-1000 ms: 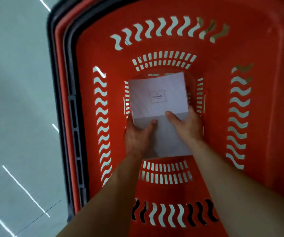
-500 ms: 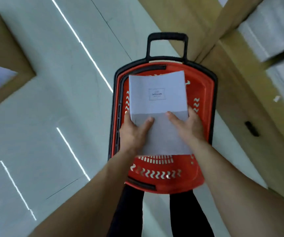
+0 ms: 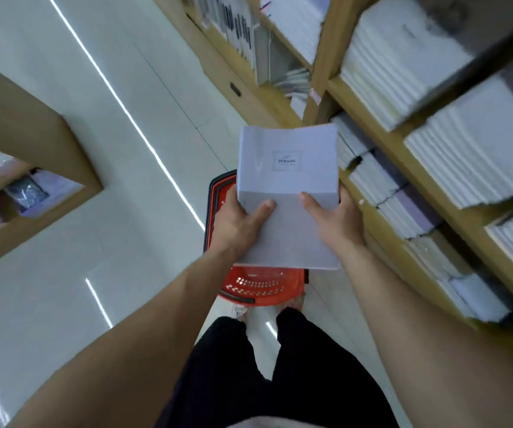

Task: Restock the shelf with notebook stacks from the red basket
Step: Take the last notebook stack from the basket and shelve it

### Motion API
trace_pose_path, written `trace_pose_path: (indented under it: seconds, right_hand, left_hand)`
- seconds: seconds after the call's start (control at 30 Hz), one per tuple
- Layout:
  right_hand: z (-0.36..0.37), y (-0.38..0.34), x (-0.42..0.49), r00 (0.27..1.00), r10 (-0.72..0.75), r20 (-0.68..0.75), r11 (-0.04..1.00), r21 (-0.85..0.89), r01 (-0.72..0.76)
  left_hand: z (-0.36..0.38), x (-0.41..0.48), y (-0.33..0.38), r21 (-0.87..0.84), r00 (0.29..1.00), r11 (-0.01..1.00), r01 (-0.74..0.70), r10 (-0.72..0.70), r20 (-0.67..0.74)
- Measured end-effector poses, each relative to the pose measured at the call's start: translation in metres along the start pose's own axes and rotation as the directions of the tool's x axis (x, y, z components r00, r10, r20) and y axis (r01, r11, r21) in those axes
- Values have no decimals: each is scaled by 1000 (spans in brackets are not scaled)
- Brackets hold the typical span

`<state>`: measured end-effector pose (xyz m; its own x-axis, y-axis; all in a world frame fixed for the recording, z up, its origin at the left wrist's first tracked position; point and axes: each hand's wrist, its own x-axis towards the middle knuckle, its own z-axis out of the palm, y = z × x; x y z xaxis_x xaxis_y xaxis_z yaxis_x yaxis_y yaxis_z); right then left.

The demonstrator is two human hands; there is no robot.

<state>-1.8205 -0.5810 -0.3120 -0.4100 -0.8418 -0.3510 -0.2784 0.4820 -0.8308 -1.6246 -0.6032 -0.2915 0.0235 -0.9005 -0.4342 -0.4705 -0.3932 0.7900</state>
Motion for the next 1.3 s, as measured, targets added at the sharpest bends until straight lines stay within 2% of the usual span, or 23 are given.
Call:
trace_pose_path:
  seconds: [0.2,0.33,0.5,0.67,0.77,0.87,0.97,1.13,1.3]
  right_hand:
    - [-69,-37,-62,989,22,-147,998,60,-13]
    - [-104,-45,-107,951,82,-299,993,102,-54]
    - [-145,-34,-176,858,197,-475,971,217,-103]
    - [-193,-1,-248,748,291,-596,942,317,-114]
    - [-218,26,-282,694,349,-629,908,409,-87]
    - [-248,59,-318,646,381,-662,894,442,-74]
    - [-280,98,-341,602,414,-683,882,464,-80]
    - [-335,167,-359,587,440,-679,881,454,-135]
    - [-373,205,-352,619,449,-645,881,436,-185]
  left_hand:
    - [2,-47,63,33,986,991,-129,124,108]
    - [12,-74,89,54,950,971,-231,213,229]
    - [41,-118,109,56,869,939,-338,289,402]
    - [90,-178,120,71,757,896,-438,325,566]
    - [120,-214,121,61,706,889,-454,317,633]
    - [161,-251,117,52,643,872,-486,316,698]
    - [204,-287,112,43,609,864,-502,318,726]
    - [272,-342,101,63,651,892,-448,277,706]
    - [318,-368,100,105,699,898,-428,255,668]
